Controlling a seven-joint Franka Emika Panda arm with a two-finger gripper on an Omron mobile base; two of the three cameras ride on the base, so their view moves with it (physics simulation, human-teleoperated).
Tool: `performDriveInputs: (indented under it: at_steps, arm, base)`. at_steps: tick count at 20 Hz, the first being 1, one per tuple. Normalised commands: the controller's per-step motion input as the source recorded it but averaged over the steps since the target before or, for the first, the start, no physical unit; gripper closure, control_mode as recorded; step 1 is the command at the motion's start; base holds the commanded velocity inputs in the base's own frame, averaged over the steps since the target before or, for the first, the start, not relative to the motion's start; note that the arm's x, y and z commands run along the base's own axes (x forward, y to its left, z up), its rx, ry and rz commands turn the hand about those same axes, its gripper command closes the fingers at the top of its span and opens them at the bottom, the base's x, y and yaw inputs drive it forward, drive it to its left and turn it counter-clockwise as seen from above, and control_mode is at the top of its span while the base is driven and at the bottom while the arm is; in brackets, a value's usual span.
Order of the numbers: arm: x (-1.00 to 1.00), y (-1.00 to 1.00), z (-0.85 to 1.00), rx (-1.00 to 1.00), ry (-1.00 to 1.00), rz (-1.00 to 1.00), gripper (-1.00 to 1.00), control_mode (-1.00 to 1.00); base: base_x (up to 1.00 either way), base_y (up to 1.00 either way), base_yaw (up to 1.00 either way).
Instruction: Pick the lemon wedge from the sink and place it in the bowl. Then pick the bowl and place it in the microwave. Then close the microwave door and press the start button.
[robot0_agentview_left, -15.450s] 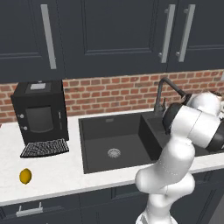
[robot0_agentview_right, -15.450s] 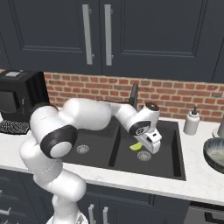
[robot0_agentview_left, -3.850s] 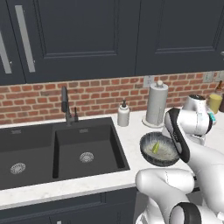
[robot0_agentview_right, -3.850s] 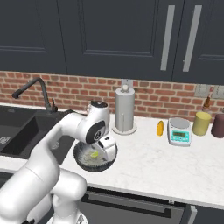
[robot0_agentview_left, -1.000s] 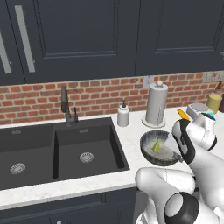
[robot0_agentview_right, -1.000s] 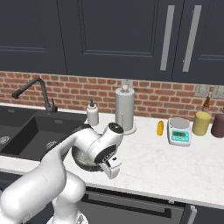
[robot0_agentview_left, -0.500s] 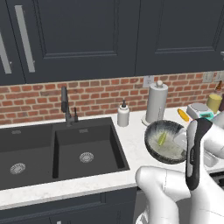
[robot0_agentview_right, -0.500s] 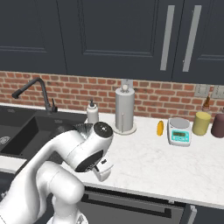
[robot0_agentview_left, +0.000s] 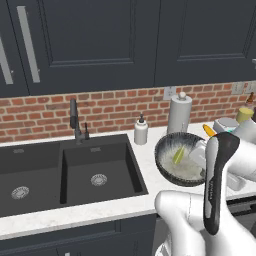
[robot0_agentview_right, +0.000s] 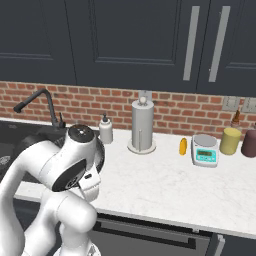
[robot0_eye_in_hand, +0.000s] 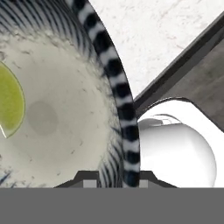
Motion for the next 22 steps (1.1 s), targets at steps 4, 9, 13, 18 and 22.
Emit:
performDriveInputs:
  at_steps: [4,9,13,18,22]
  arm:
    - [0.0,0.13,0.43,0.01,0.29,-0.02,1.0,-1.0]
    - [-0.06,0.11,0.4,0.05,0.24,0.0,1.0,-1.0]
    - [-0.25,0.18,0.09,0.0,0.01,0.0,1.0,-1.0]
    - [-0.15,0.11,0.0,0.0,0.0,0.0,1.0,-1.0]
    - [-0.12,0.03,0.01,0.0,0.0,0.0,1.0,1.0]
  base:
    - [0.0,0.0,0.0]
    - [0.0,0.0,0.0]
    - [0.0,0.0,0.0]
    - [0.0,0.0,0.0]
    - [-0.12,-0.04,0.0]
